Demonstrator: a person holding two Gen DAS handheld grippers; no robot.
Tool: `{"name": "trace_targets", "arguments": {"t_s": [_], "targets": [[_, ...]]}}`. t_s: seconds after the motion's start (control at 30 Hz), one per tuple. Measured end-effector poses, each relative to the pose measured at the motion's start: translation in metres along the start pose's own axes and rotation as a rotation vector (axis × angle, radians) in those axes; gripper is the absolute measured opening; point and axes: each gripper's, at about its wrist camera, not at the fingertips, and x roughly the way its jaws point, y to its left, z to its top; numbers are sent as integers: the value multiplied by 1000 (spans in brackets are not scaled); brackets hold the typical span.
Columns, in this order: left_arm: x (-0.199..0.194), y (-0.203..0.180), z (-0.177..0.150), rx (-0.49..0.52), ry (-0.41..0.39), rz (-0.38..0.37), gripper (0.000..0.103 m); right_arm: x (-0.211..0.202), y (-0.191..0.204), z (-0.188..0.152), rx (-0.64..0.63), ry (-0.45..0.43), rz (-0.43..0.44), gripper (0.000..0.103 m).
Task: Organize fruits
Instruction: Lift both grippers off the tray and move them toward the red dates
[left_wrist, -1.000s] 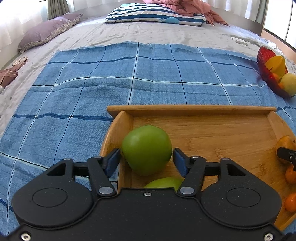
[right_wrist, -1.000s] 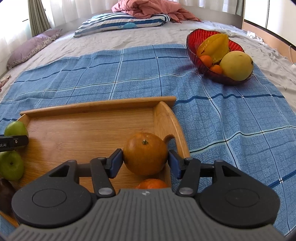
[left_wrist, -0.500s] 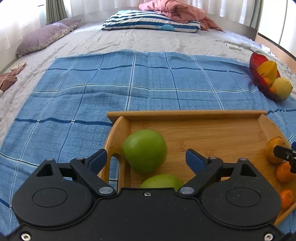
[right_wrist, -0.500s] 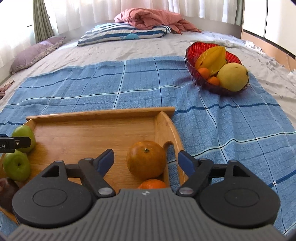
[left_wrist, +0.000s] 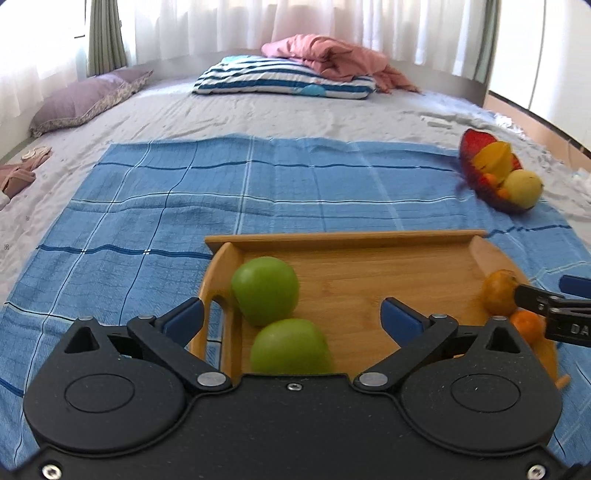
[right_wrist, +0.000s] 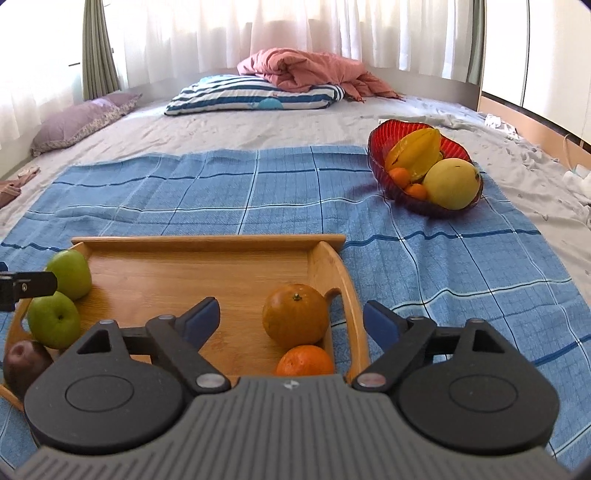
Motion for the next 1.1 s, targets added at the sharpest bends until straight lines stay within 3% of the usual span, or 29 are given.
{"name": "trace_targets", "arguments": {"t_s": [0.53,1.1], "targets": [[-63,-26,-60,37,-128,-77,103,-41,6,-36,-28,-128,-45,98],[-78,-38,-105,45,-162,-92,103,-57,5,-74,4,-161,-43,100]]}}
